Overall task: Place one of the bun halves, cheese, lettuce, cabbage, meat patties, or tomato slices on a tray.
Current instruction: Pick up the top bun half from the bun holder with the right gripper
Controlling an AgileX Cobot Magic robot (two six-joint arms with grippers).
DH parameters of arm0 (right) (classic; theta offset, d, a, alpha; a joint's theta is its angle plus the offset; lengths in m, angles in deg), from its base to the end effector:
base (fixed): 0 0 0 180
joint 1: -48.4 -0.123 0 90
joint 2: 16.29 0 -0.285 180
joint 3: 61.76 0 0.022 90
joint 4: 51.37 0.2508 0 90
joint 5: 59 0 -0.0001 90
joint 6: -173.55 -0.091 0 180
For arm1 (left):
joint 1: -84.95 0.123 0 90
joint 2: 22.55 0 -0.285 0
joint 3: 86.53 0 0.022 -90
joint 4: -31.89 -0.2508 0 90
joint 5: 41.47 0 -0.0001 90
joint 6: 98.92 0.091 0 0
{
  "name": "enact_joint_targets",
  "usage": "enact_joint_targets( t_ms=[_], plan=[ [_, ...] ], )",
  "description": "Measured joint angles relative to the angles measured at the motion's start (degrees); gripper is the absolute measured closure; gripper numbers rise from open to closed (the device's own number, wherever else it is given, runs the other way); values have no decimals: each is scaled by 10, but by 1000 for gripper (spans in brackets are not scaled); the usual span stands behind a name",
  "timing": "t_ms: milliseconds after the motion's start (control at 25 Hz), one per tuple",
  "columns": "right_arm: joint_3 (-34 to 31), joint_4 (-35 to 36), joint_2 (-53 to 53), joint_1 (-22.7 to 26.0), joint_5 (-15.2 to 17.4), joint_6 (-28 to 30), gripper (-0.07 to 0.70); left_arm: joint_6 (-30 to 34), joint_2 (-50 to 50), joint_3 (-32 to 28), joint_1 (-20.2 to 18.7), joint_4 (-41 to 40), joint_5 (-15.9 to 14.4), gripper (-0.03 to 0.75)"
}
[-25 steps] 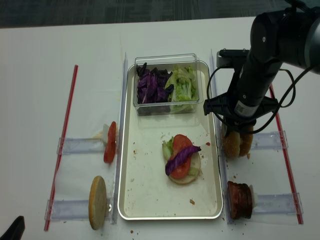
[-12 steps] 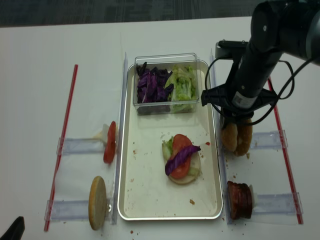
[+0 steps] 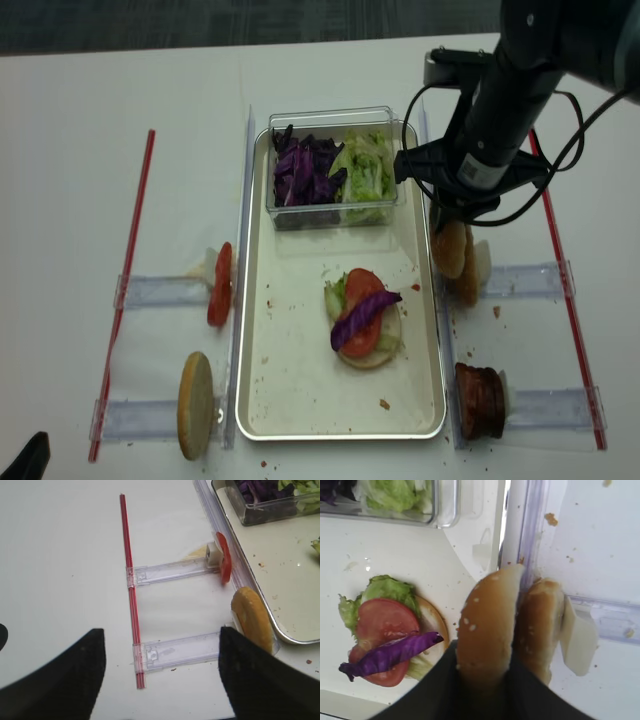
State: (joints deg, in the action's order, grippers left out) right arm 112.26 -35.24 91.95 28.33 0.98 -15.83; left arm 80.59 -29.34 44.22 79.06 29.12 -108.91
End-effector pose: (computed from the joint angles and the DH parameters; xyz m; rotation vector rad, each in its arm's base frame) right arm 0.3093 0.1363 0.2231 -0.0884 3.0791 0.4150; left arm -0.0110 0.0052 0.2648 0.0956 2.1519 -0.0057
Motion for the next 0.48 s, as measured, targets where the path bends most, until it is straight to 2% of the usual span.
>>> enact_joint_targets(
  t_ms=[200, 480],
  plan=[
    [14, 16, 0, 0, 7, 2, 427, 0, 0, 0, 0, 0, 0, 239],
    [16, 70, 0, 0, 6, 37, 427, 0, 0, 0, 0, 0, 0, 239]
  ],
)
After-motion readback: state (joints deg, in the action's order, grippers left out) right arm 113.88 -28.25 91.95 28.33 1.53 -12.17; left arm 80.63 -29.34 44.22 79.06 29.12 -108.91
